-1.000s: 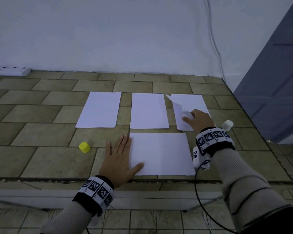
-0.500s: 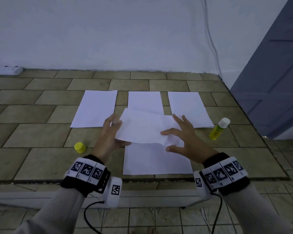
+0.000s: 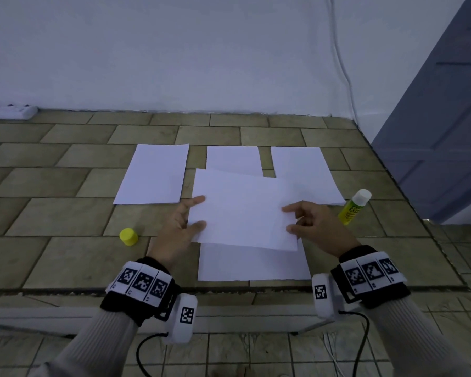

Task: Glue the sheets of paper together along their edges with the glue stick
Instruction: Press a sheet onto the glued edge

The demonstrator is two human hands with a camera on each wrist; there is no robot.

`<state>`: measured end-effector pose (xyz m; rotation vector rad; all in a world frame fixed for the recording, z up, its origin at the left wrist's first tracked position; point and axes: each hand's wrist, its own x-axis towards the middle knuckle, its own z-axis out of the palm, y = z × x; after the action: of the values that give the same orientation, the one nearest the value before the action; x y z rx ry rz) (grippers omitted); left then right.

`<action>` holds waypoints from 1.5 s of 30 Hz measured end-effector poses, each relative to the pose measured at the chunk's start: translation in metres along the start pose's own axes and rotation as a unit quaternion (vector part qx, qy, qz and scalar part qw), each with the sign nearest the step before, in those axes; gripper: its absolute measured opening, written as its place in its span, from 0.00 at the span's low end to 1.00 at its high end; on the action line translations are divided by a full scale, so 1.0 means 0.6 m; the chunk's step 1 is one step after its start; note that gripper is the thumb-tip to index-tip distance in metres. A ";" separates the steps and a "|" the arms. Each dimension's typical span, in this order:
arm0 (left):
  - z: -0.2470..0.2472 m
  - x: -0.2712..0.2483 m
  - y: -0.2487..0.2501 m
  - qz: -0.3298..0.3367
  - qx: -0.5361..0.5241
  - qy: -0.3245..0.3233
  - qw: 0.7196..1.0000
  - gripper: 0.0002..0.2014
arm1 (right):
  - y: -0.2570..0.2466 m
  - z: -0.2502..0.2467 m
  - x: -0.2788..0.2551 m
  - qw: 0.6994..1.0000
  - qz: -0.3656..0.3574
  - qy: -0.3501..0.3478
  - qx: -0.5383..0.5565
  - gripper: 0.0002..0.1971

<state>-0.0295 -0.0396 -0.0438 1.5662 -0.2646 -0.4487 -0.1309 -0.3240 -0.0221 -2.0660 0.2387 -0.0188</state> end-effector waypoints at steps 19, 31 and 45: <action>0.009 -0.029 -0.027 0.056 0.368 0.014 0.928 0.10 | 0.025 0.014 -0.040 0.975 0.068 -0.032 -0.207 0.24; 0.004 -0.027 -0.024 0.031 0.378 0.002 0.925 0.11 | 0.026 0.013 -0.047 0.979 0.069 -0.036 -0.186 0.25; 0.007 -0.033 -0.020 0.036 0.388 -0.001 0.921 0.11 | 0.036 0.008 -0.046 0.985 0.060 -0.039 -0.158 0.25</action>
<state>-0.0502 -0.0345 -0.0536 2.3217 -0.5465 -0.2948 -0.1612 -0.3251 -0.0410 -2.3577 0.3342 0.1836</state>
